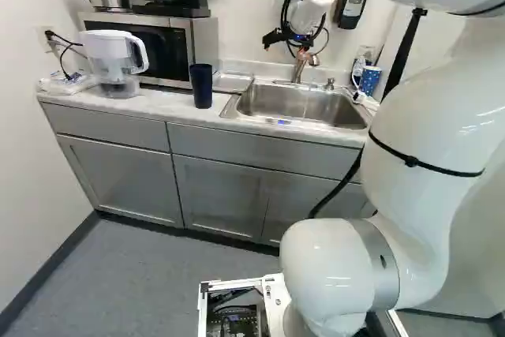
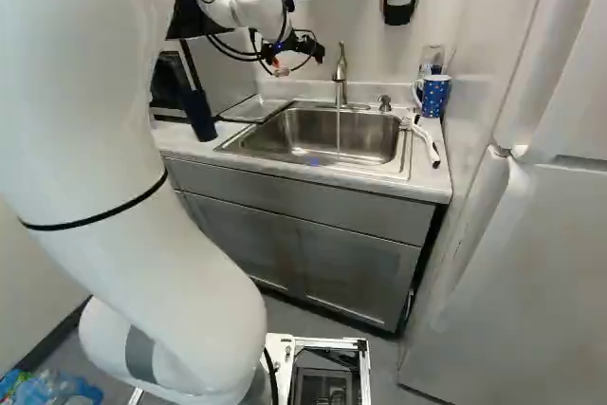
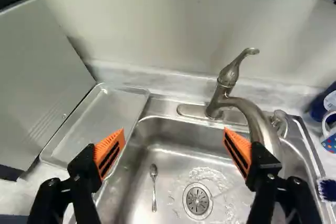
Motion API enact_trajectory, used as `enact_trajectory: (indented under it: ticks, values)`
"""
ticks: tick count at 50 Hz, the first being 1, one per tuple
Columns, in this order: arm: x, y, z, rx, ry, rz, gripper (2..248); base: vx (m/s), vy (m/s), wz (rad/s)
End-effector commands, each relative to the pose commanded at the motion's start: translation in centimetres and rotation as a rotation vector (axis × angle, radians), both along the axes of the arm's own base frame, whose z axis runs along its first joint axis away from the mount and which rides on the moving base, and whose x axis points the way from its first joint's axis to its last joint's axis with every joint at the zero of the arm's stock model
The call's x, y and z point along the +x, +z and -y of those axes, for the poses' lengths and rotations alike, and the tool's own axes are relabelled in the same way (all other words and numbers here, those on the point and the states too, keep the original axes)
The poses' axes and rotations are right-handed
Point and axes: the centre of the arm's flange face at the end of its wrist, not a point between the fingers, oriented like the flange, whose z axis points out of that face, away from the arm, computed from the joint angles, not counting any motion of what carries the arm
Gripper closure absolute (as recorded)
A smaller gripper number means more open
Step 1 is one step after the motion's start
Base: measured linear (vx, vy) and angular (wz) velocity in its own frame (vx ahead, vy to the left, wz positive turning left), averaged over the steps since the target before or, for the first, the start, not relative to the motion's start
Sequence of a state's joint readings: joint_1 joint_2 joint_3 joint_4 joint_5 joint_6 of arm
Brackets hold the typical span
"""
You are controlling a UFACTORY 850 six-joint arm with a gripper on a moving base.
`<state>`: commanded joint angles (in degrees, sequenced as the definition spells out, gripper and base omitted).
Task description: Rinse the cup and place it in the tray
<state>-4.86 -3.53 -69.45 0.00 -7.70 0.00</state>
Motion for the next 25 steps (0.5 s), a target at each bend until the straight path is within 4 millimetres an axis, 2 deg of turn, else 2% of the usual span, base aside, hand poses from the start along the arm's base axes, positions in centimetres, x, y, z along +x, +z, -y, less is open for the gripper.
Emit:
enact_trajectory:
  ticks: [25]
  values:
    - [-5.7,-0.8,-0.2,0.009,-0.007,-0.098,3,0.000,0.000,0.000]
